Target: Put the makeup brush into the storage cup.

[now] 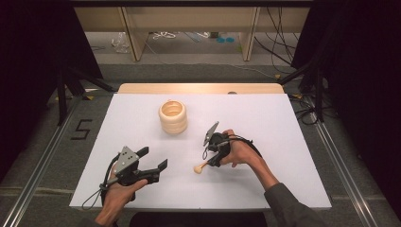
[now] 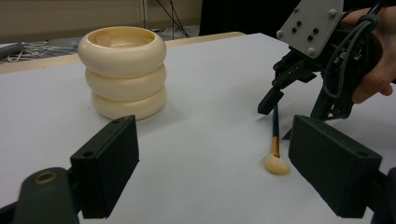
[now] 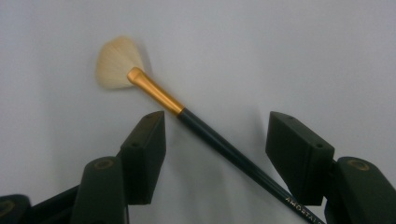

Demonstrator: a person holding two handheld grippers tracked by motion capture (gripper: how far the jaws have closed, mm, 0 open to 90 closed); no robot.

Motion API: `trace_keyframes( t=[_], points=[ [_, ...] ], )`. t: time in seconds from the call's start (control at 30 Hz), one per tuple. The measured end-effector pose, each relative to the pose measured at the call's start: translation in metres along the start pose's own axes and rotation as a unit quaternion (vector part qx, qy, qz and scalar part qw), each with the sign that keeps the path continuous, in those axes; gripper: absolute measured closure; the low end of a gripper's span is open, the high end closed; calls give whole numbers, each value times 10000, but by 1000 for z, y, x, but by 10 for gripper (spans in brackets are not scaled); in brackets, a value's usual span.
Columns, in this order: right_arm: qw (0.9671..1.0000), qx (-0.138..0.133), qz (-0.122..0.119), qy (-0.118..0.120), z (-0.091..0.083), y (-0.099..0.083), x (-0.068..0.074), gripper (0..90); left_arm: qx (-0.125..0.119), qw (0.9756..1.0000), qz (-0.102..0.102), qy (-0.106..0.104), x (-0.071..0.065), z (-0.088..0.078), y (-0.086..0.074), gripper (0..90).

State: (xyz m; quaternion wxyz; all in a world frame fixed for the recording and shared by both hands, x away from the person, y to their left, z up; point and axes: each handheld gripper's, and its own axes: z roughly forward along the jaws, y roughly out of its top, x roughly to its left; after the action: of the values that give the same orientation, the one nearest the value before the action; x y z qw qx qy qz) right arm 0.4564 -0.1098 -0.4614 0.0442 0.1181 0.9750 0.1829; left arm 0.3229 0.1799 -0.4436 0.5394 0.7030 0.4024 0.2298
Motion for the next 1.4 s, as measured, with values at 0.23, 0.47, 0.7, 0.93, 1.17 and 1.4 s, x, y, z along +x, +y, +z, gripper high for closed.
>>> trace_keyframes(
  t=[0.23,0.47,0.7,0.93,1.17,1.4],
  points=[
    [10000,38,-10,75,2,1,-2,432,2,10000,-2,4,1,0,0,159],
    [9998,68,71,183,3,-1,-5,448,-4,10000,-1,1,0,0,0,159],
    [9997,9,122,194,3,-2,-8,509,-15,10000,4,-8,0,0,0,160],
    [9997,132,100,173,1,-1,-7,567,-23,10000,3,-11,0,-1,1,160],
    [9994,276,68,187,1,2,-6,634,-17,10000,-5,-6,0,0,0,160],
    [9992,320,52,233,0,3,-6,685,-30,10000,1,-14,0,-1,1,160]
  ],
)
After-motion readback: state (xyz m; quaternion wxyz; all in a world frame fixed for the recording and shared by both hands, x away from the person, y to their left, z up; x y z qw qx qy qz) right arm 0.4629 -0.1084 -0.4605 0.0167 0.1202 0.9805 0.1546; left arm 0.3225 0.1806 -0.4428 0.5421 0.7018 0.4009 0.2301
